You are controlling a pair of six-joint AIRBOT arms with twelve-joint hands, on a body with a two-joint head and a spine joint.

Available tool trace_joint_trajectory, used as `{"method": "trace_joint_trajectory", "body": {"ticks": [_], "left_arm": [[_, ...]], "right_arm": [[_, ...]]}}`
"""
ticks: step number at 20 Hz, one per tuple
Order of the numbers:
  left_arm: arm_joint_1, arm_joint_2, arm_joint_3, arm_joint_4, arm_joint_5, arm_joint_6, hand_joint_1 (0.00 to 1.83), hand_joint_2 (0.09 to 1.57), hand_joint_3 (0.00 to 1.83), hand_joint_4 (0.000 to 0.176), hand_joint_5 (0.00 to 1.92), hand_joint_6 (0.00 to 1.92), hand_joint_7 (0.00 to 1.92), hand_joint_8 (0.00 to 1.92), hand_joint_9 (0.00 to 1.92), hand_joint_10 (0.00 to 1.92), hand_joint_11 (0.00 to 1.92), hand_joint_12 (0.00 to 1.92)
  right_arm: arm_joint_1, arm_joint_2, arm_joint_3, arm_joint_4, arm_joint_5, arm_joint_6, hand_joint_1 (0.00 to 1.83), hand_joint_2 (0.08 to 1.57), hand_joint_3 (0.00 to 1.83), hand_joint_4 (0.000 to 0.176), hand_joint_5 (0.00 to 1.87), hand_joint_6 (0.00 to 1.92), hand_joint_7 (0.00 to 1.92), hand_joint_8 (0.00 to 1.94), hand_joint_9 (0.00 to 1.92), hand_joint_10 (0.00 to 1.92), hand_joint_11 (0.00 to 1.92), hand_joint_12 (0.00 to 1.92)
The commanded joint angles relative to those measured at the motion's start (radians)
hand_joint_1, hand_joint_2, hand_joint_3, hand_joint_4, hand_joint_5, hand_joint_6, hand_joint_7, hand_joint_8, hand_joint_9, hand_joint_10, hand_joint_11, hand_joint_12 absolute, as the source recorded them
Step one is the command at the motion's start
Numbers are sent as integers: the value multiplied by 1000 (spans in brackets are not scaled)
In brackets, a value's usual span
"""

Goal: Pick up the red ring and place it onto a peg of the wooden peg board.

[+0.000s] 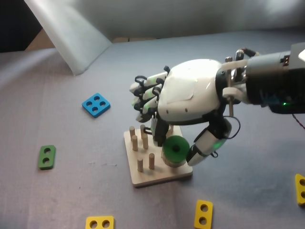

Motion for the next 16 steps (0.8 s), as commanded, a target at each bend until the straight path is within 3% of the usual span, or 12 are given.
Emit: {"method": "trace_joint_trajectory", "body": {"ticks": [1,2,3,5,6,7,9,12,13,14,15,16], "left_arm": [[-8,2,7,-47,-4,6,496,1571,60,0,906,1921,1022,1921,1048,1921,1128,1921],[-8,2,6,-47,-4,7,495,1571,59,0,905,1921,1021,1921,1036,1921,1128,1921],[-8,2,5,-46,-4,9,495,1571,62,0,903,1921,1024,1921,1041,1921,1119,1921],[-8,2,6,-45,-4,10,496,1571,64,0,903,1921,1025,1921,1043,1921,1116,1921],[-8,2,7,-45,-4,10,495,1571,59,0,906,1921,1026,1921,1048,1921,1111,1921],[-8,2,7,-45,-4,10,495,1571,59,0,906,1921,1026,1921,1048,1921,1111,1921],[-8,2,6,-45,-4,10,494,1571,55,0,912,1921,1028,1921,1055,1921,1119,1921],[-8,3,5,-43,-4,10,493,1571,53,0,916,1921,1035,1921,1056,1921,1127,1921],[-8,3,4,-43,-4,10,477,1571,67,0,911,1921,1027,1921,1043,1921,1114,1921],[-8,3,4,-43,-4,10,477,1571,67,0,911,1921,1027,1921,1043,1921,1114,1921],[-8,3,4,-43,-4,10,475,1571,69,0,895,1921,1015,1921,1028,1921,1110,1921],[-8,5,3,-43,-4,10,471,1571,65,0,900,1921,1019,1921,1034,1921,1110,1921]], "right_arm": [[2,-6,3,21,-12,12,1063,1038,2,176,1140,716,391,1,187,2,0,0],[-1,-11,7,21,-13,16,877,953,0,173,965,290,409,5,137,0,0,0],[-4,-17,13,21,-16,20,793,918,0,175,912,99,339,0,95,0,0,0],[-6,-27,27,21,-17,25,699,901,0,176,816,23,266,0,52,0,0,0],[-6,-31,34,21,-17,28,575,836,0,176,402,0,130,0,33,0,0,0],[-6,-32,36,21,-17,28,575,836,0,176,402,0,130,0,33,0,0,0],[-7,-36,41,21,-17,28,513,778,0,176,154,0,10,0,0,0,0,0],[-8,-38,42,21,-17,28,333,730,0,176,30,0,0,0,0,0,0,0],[-8,-38,42,21,-17,28,233,720,0,155,0,0,0,0,0,0,0,0],[-8,-38,42,21,-17,28,233,720,0,155,0,0,0,0,0,0,0,0],[-8,-37,42,21,-17,28,163,731,0,97,0,0,0,0,0,0,0,0],[-7,-36,42,21,-17,29,142,730,0,78,0,0,0,0,0,0,0,0]]}}
